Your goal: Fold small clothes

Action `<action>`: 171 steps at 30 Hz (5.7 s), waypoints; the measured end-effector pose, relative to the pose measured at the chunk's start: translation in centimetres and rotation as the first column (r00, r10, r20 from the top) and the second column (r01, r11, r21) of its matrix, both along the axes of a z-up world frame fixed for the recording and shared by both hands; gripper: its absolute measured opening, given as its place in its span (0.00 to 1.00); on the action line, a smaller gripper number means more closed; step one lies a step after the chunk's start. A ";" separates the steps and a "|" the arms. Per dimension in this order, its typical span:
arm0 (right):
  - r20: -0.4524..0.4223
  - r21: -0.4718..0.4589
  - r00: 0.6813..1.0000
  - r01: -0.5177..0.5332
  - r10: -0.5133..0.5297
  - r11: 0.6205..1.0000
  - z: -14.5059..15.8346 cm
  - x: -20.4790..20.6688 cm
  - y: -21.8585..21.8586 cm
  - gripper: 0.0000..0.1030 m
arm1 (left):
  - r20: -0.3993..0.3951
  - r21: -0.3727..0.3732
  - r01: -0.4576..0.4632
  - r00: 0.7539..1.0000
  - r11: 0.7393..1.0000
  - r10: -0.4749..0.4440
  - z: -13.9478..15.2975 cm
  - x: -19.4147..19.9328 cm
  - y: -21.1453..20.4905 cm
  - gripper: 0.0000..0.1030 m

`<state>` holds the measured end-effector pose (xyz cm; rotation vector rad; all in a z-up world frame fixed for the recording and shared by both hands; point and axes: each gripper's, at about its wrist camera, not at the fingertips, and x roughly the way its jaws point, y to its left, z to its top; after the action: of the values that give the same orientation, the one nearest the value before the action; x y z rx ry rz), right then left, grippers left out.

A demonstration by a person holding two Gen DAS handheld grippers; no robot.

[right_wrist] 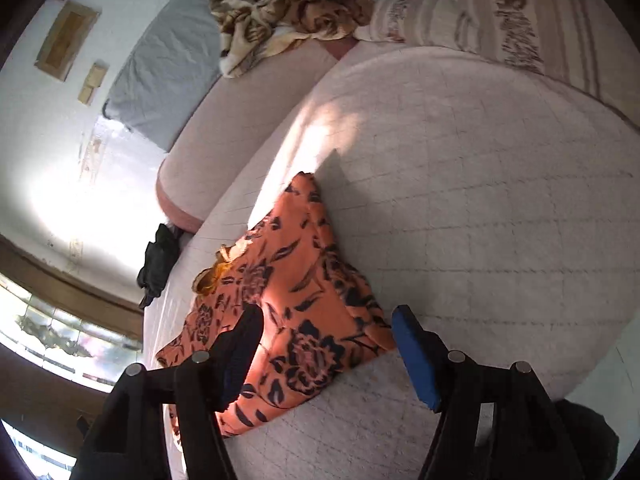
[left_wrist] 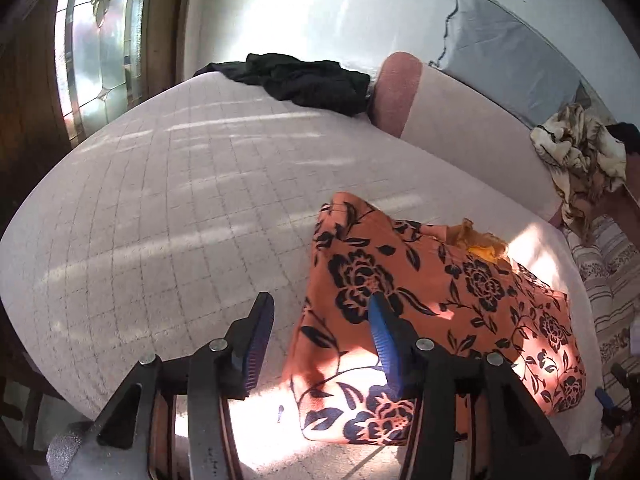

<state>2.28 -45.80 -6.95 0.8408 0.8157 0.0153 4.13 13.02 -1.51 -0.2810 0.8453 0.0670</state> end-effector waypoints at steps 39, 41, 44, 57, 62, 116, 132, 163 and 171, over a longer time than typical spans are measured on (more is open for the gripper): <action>-0.144 -0.518 0.976 -0.215 0.163 0.828 -1.2 19.6 3.7 0.60 | -0.041 0.087 -0.013 0.999 0.996 0.017 -2.3 13.4 1.9 0.27; -0.070 -0.504 0.981 -0.190 0.180 0.842 1.6 17.6 3.9 0.60 | -0.003 0.068 0.008 1.000 0.998 -0.007 -0.6 11.2 1.2 0.37; 0.029 -0.346 0.960 -0.253 0.279 0.904 3.9 14.8 5.6 0.74 | 0.037 0.056 0.058 0.998 0.997 -0.060 0.6 7.7 -1.4 0.62; 0.036 0.033 0.955 -0.296 0.294 0.955 -2.8 11.4 6.4 0.77 | -0.081 0.155 0.092 0.993 0.984 -0.080 -4.0 2.9 -5.8 0.69; -0.074 0.031 0.975 -0.207 0.209 0.978 -6.1 10.7 4.9 0.64 | -0.184 0.142 0.089 0.981 0.986 -0.062 -6.7 3.7 -5.0 0.73; -0.073 0.231 0.992 0.116 -0.102 0.966 -7.8 3.0 3.2 0.79 | -0.144 0.149 0.230 0.967 0.962 -0.209 -5.9 2.5 -15.0 0.77; -0.038 0.114 0.997 0.078 -0.074 0.990 -6.3 4.4 3.8 0.79 | -0.101 0.168 0.222 0.973 0.960 -0.208 -5.2 3.5 -15.7 0.77; -0.106 -0.007 0.993 0.055 -0.056 0.998 -7.3 5.9 3.1 0.39 | -0.152 0.191 0.270 0.958 0.944 -0.243 -6.5 4.0 -16.9 0.84; -0.109 -0.033 0.992 0.065 -0.069 0.997 -7.2 6.2 3.3 0.49 | -0.142 0.292 0.326 0.944 0.899 -0.296 -8.3 3.4 -18.5 0.87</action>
<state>8.45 -42.53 -14.19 0.8463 0.8889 -0.1032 7.54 -5.52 -9.81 0.1596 0.9501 -0.0872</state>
